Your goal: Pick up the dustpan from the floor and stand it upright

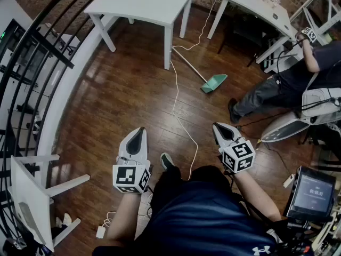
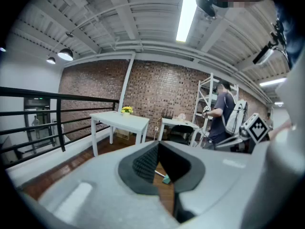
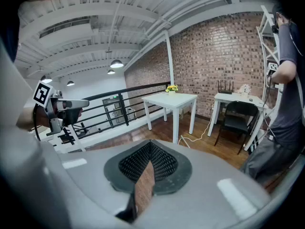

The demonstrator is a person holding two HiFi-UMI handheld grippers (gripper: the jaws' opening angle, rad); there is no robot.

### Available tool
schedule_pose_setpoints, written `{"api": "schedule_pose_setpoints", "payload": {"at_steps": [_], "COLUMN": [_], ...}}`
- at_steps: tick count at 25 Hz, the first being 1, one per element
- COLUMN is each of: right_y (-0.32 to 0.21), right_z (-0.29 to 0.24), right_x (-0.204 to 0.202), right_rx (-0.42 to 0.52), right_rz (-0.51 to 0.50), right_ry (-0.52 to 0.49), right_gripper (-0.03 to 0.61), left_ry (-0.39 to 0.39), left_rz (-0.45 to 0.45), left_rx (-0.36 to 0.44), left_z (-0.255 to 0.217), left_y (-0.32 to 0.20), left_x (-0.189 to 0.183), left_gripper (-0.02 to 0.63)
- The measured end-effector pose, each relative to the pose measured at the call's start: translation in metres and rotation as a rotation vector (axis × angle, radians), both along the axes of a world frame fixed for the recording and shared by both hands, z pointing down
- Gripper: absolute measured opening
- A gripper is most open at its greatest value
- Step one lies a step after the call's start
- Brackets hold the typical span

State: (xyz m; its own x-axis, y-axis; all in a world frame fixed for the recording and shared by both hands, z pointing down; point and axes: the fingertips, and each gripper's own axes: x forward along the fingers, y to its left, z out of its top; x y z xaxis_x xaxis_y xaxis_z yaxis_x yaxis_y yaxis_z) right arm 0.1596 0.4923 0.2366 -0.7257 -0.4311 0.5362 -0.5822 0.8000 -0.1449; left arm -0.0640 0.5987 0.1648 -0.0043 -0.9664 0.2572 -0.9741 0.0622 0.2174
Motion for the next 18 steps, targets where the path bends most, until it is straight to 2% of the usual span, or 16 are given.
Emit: {"api": "schedule_pose_setpoints", "payload": {"at_steps": [7,13,18], "right_y": [-0.064,-0.148,-0.236], "right_z": [0.019,0.039,0.036], "right_x": [-0.006,-0.025,-0.048], "right_rx": [-0.046,-0.072,-0.033], "right_rz": [0.021,-0.010,-0.064], "right_ry": [0.009,-0.049,-0.079], "right_gripper": [0.004,0.004,0.004], "left_ry": [0.023,-0.024,-0.074], "left_rz": [0.065,0.056,0.038], "left_rx": [-0.050,-0.077,-0.097], "left_z": [0.017,0.013,0.001], "left_y": [-0.074,-0.150,-0.222], "left_x": [-0.002,-0.002,-0.011], "left_gripper": [0.003,0.003,0.003]}}
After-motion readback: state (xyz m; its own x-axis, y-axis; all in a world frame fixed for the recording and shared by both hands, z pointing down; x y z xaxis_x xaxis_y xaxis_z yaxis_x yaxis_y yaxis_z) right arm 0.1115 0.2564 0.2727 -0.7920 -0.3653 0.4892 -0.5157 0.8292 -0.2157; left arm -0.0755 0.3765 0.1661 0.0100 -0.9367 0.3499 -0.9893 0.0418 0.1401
